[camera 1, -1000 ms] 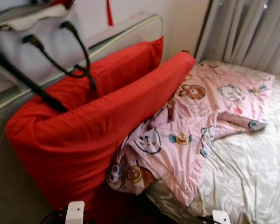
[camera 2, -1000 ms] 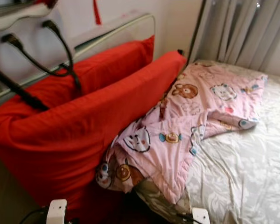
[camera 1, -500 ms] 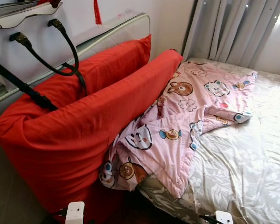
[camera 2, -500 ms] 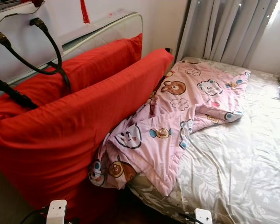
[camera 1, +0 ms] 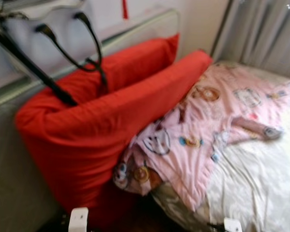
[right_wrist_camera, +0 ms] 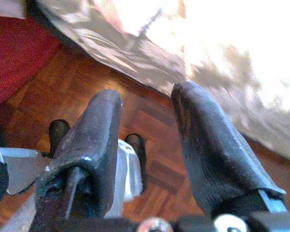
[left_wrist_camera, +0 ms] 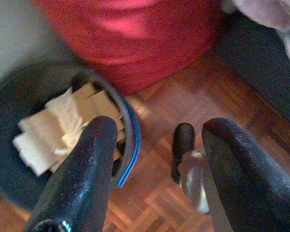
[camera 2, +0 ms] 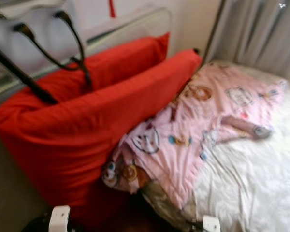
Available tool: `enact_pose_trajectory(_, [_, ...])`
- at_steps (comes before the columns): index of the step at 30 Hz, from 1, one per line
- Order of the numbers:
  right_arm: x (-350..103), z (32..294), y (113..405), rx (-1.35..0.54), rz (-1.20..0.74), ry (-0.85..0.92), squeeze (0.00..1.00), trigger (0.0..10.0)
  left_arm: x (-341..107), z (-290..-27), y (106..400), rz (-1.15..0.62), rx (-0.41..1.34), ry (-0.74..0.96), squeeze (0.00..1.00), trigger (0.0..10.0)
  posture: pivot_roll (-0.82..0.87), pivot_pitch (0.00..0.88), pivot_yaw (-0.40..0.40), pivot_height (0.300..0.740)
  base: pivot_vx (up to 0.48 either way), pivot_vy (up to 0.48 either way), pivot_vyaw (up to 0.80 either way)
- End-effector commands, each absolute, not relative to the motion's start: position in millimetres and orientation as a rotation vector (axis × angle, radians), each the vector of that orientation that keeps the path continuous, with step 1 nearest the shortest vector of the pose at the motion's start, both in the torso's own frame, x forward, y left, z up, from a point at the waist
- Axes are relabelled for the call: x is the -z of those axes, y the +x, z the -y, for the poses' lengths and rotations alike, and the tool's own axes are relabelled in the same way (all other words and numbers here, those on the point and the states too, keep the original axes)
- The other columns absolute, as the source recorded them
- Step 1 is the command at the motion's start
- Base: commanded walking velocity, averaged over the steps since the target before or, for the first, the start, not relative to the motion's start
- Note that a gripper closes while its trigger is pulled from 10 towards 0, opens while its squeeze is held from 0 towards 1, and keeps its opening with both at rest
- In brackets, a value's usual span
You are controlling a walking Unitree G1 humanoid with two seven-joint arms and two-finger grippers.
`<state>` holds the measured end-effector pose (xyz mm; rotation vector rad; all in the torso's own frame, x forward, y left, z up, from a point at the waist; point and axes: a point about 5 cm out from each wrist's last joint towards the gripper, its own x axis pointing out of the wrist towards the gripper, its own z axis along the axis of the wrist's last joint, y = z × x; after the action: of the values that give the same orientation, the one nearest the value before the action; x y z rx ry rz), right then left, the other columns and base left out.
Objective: Clean up the room
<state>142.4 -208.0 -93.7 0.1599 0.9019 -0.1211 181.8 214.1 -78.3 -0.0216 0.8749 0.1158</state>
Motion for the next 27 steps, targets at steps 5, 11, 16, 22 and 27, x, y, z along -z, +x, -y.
enact_pose_trajectory(5, [95.9, 209.4, 136.7, 0.14, -0.924, 0.171, 0.0, 10.0, 82.8, -214.1, 172.8, -0.903, -0.119, -0.019, 0.0, 10.0, -0.01, 0.0, -0.003, 0.74, 0.0, 0.0, 0.33])
enact_pose_trajectory(11, [94.7, 209.2, 138.2, 0.141, -0.9, 0.184, 0.0, 10.0, 82.0, -214.8, 173.6, -0.89, -0.125, -0.027, 0.0, 10.0, 0.0, 0.0, -0.004, 0.74, 0.0, 0.0, 0.0])
enact_pose_trajectory(16, [88.0, 210.4, 145.7, 0.138, -0.788, 0.2, 0.0, 10.0, 79.3, -214.6, 175.9, -0.819, -0.188, -0.122, 0.0, 10.0, 0.01, 0.0, -0.017, 0.74, 0.0, 0.0, 0.0])
enact_pose_trajectory(22, [45.2, 189.6, 228.9, 0.063, -0.514, 0.195, 0.0, 10.0, 72.1, -214.0, 184.9, -0.712, -0.205, -0.17, 0.0, 10.0, 0.02, 0.0, -0.033, 0.74, 0.0, 0.0, 0.0])
enact_pose_trajectory(27, [26.6, 185.5, 251.8, 0.031, -0.41, 0.181, 0.0, 10.0, 30.2, -220.2, 241.6, -0.453, -0.192, -0.156, 0.0, 10.0, 0.03, 0.0, -0.045, 0.74, 0.0, 0.0, 0.0])
